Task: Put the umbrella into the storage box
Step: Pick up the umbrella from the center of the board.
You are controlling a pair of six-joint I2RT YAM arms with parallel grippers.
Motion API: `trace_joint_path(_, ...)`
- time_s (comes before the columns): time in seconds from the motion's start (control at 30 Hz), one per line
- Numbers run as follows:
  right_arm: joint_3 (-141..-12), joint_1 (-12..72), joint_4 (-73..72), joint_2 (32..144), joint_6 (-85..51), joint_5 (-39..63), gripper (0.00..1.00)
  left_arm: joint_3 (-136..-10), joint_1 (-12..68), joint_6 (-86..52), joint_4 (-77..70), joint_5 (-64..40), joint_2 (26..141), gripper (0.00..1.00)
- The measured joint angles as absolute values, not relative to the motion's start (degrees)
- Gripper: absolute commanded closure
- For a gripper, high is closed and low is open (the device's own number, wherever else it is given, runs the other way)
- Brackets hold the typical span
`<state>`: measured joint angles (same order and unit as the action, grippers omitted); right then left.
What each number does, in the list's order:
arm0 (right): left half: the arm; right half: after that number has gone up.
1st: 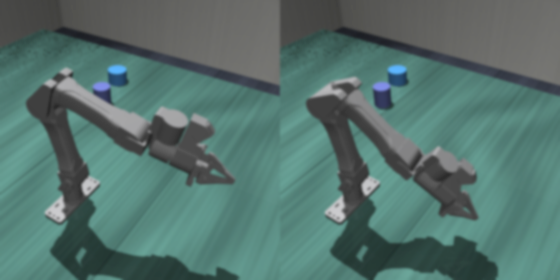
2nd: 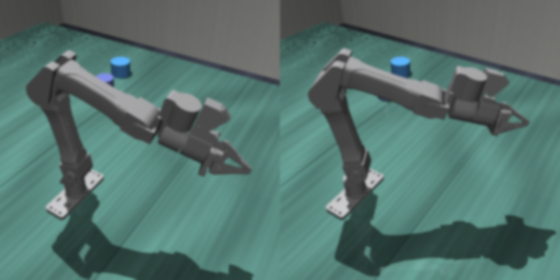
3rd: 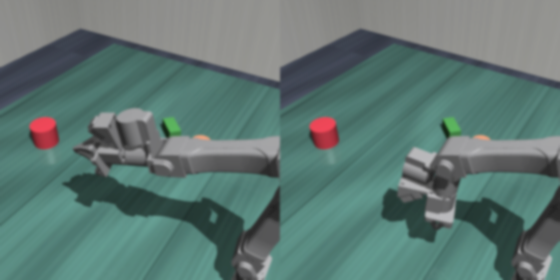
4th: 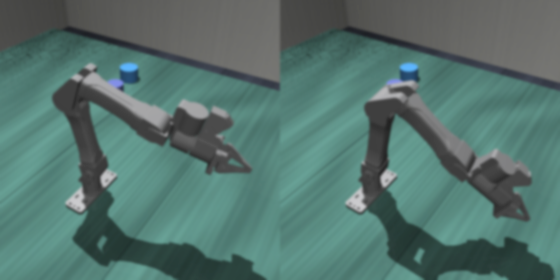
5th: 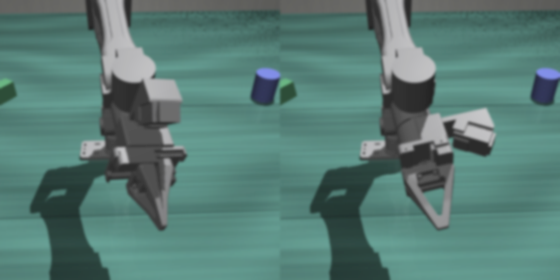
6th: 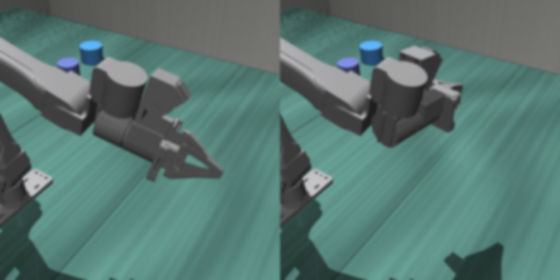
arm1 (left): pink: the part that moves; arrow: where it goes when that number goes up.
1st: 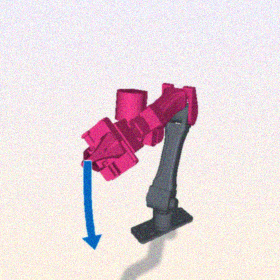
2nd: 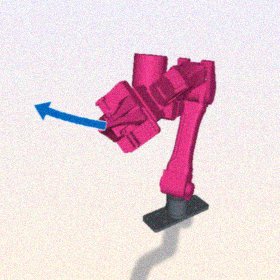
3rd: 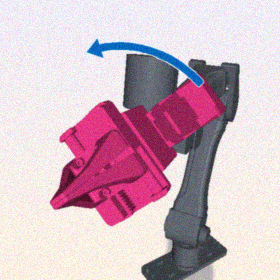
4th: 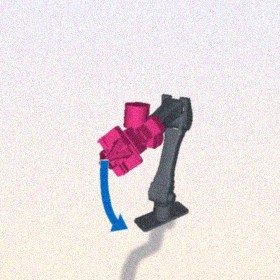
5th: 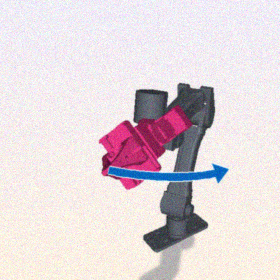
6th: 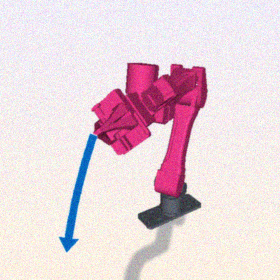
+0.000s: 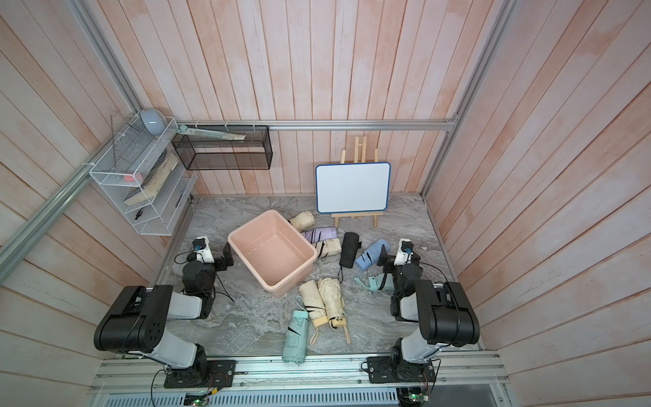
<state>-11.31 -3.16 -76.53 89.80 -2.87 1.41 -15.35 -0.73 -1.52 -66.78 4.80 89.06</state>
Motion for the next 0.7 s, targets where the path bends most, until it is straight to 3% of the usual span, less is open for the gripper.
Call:
trace_joint_path(0.13,-9.5,-3.1,-76.4,85.9,-3.0,-0.1,0.02,-14.6,-0.7,-1.8,-64.4,5.7,83.7,0.01)
trace_joint_path(0.4,-8.1,-3.1,-67.4,65.0,-6.2,-3.7,0.02,-15.9,-0.7,-5.6,-51.1,10.1,67.1,0.0)
trace_joint_path(0.57,-15.2,-4.0,-44.7,53.0,-17.8,-6.0,0.02,-24.6,-0.9,-13.5,-32.0,14.3,61.6,0.0)
trace_joint_path(0.7,-21.6,-5.6,-29.0,50.4,-25.4,-3.5,0.04,-32.4,-1.1,-18.4,-17.8,13.3,60.7,0.0)
